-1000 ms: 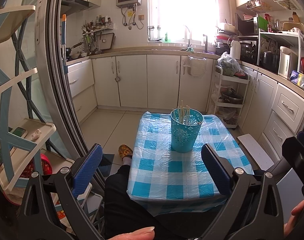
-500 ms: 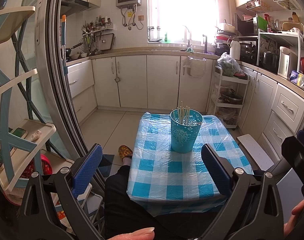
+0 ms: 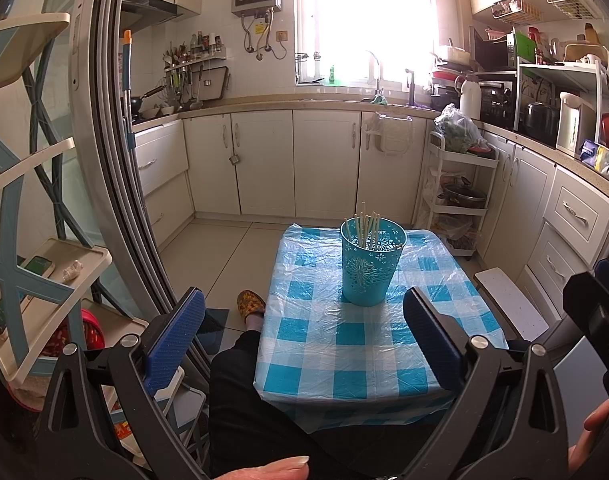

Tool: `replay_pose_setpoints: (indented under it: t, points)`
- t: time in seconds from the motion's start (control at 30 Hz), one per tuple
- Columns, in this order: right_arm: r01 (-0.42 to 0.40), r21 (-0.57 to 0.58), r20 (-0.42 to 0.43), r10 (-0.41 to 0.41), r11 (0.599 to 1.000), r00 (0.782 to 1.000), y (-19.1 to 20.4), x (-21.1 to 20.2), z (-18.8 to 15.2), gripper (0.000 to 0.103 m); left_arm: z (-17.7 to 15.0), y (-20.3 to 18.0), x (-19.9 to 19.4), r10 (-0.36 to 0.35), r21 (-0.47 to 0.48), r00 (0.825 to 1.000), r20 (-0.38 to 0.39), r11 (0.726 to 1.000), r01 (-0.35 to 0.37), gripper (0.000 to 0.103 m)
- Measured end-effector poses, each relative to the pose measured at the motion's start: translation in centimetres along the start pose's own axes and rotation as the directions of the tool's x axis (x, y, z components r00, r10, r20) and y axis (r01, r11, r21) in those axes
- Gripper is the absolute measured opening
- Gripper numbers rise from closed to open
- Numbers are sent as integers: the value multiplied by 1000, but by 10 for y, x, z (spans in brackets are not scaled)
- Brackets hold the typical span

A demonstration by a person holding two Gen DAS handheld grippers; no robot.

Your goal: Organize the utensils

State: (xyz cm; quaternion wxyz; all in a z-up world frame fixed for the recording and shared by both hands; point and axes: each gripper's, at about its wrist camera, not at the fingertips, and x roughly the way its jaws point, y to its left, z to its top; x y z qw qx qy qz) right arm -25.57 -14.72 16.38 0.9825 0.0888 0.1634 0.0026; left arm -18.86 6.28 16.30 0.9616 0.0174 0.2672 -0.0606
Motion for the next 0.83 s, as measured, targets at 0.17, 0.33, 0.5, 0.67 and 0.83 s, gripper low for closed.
replay_pose_setpoints:
  t: [0.17,0.33,0.5,0.67,0.83]
  points:
    - [0,0,1,0,1000,1000,0,0,0,96,0,-1,0,0,-1,1000,-1,1000,0,95]
    - [-3,-1,-2,3,1000,1000,-2,0,1,96,1,3,0,-25,-3,1000,-5,1000,25,95]
    - [-5,0,1,5,1000,1000,-3,1,1,96,4,9,-3,-38,9,999,29,999,38,95]
    - [10,10,4,-10,1000,1000,-9,3,0,96,5,7,6,-18,23,1000,15,1000,18,95]
    - [13,23,-2,-13,1000,1000,-13,4,-2,96,3,6,10,-17,36,1000,3,999,17,95]
